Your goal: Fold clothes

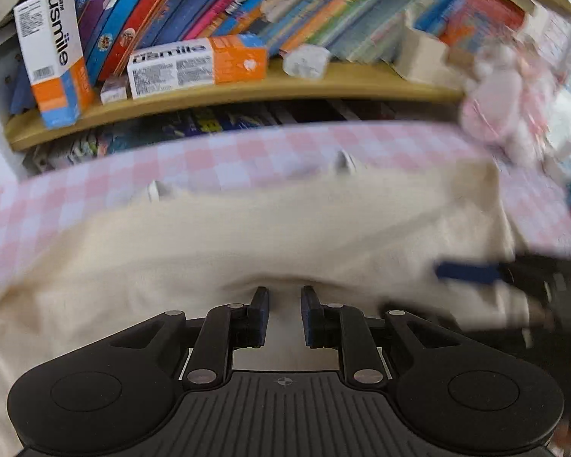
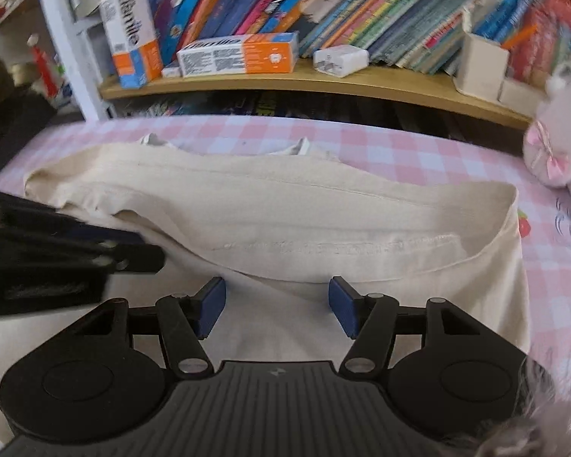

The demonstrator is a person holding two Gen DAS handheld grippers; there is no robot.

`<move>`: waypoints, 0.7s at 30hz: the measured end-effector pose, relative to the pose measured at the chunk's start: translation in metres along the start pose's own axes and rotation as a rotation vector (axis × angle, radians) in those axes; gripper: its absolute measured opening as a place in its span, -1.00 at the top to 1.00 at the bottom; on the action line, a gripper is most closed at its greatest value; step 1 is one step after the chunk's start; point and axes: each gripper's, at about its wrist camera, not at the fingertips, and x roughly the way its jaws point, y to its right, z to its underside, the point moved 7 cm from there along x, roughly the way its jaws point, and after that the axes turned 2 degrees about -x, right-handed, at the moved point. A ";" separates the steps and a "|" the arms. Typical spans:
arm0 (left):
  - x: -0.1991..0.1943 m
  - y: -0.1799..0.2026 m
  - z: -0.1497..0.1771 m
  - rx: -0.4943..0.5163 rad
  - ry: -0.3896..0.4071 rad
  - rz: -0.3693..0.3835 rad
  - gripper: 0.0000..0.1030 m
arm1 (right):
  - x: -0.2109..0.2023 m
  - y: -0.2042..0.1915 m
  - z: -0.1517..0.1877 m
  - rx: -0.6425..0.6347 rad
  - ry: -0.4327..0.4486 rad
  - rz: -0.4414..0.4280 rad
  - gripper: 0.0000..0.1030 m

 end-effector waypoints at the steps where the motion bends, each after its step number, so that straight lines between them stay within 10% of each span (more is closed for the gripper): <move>1: -0.006 -0.013 0.001 -0.013 0.015 -0.013 0.57 | 0.000 0.004 -0.002 0.009 0.003 0.008 -0.13; 13: -0.085 -0.169 0.012 -0.173 0.199 -0.170 0.54 | -0.023 0.121 -0.033 0.016 0.048 0.148 -0.17; 21: -0.090 -0.167 0.030 -0.065 0.144 -0.203 0.52 | -0.002 0.102 -0.043 -0.293 -0.028 0.063 -0.28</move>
